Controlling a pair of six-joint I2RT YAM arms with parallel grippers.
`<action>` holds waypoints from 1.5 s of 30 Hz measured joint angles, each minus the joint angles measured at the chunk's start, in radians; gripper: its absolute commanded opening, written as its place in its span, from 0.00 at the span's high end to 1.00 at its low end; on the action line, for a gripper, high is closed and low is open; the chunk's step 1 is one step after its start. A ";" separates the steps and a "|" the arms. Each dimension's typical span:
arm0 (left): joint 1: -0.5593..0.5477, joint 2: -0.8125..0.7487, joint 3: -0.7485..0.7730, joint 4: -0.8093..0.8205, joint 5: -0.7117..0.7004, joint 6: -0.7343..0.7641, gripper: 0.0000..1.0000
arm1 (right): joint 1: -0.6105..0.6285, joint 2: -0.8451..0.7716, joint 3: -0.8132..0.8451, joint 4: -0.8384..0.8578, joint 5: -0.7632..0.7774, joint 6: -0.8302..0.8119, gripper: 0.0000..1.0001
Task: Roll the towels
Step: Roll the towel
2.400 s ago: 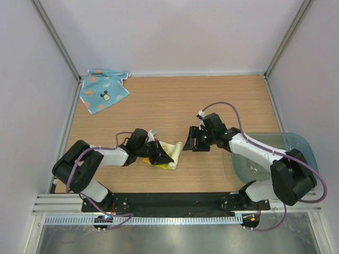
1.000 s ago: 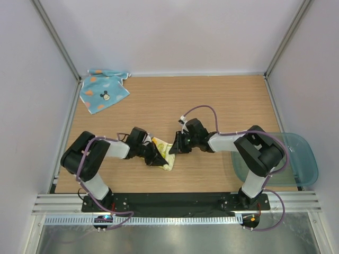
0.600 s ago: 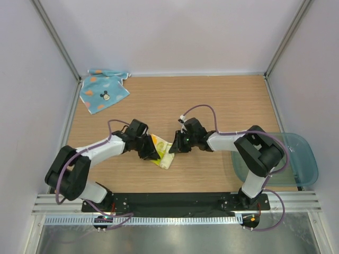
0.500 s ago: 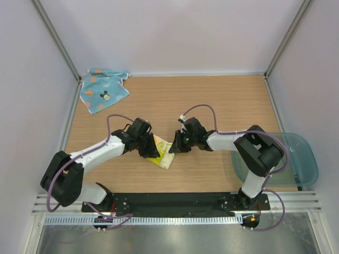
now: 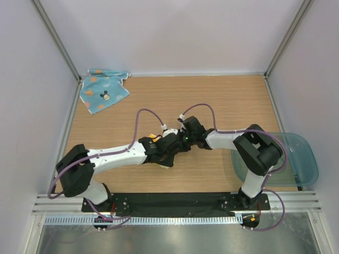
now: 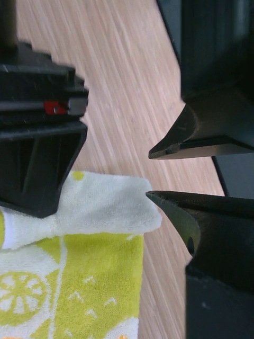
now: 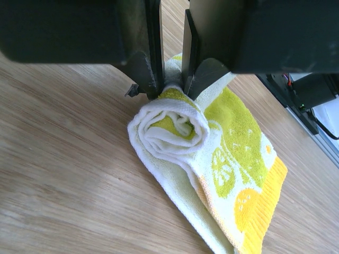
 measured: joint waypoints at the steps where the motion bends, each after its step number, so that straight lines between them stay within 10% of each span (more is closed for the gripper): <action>1: -0.013 0.026 0.002 -0.005 -0.020 0.000 0.67 | 0.000 0.000 0.000 0.000 0.000 0.000 0.90; 45: -0.170 0.304 0.112 -0.135 -0.362 0.003 0.51 | -0.006 0.023 0.012 0.001 -0.031 0.011 0.93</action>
